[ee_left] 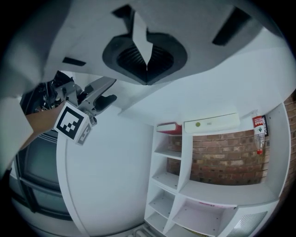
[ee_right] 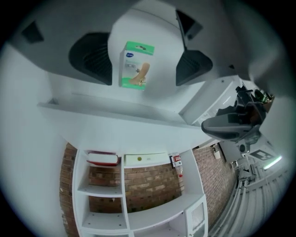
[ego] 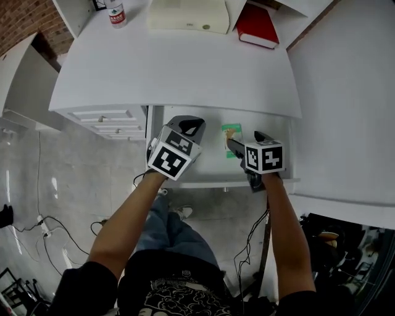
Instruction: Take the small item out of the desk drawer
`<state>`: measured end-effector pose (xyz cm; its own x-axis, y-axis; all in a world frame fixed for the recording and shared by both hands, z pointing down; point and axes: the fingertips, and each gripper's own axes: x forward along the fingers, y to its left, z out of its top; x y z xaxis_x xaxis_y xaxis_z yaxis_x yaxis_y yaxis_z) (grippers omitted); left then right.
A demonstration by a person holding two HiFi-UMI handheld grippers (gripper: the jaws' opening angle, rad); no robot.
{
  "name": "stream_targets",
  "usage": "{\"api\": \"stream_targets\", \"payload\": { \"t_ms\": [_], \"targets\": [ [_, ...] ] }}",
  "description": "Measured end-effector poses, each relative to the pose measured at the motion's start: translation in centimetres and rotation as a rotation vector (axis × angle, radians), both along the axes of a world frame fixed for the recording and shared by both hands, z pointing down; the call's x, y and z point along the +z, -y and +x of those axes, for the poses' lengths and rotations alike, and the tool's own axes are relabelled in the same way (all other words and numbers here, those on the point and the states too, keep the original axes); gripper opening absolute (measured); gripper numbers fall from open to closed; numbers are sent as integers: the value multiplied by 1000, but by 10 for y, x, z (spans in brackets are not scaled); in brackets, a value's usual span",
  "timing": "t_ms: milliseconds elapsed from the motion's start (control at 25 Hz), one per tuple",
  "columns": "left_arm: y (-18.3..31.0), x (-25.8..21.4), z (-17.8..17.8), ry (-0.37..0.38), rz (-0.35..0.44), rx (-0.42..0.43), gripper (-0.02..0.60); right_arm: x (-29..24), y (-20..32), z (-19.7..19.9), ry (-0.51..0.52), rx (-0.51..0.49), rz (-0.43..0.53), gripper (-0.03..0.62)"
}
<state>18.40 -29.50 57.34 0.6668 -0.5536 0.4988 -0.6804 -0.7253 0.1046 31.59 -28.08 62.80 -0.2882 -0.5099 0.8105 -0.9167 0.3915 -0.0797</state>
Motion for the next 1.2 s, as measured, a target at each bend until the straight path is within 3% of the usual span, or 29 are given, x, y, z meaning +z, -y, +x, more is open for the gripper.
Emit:
{"api": "stream_targets", "payload": {
  "t_ms": [280,600,1200],
  "targets": [
    [2,32,-11,24,-50,-12,8,51,13,-1,-48,-5,-77,439],
    [15,48,-17,22,-56,-21,8,91,27,4,-80,16,-136,451],
    [25,57,-21,23,-52,-25,8,118,31,6,-123,58,-206,451]
  ]
}}
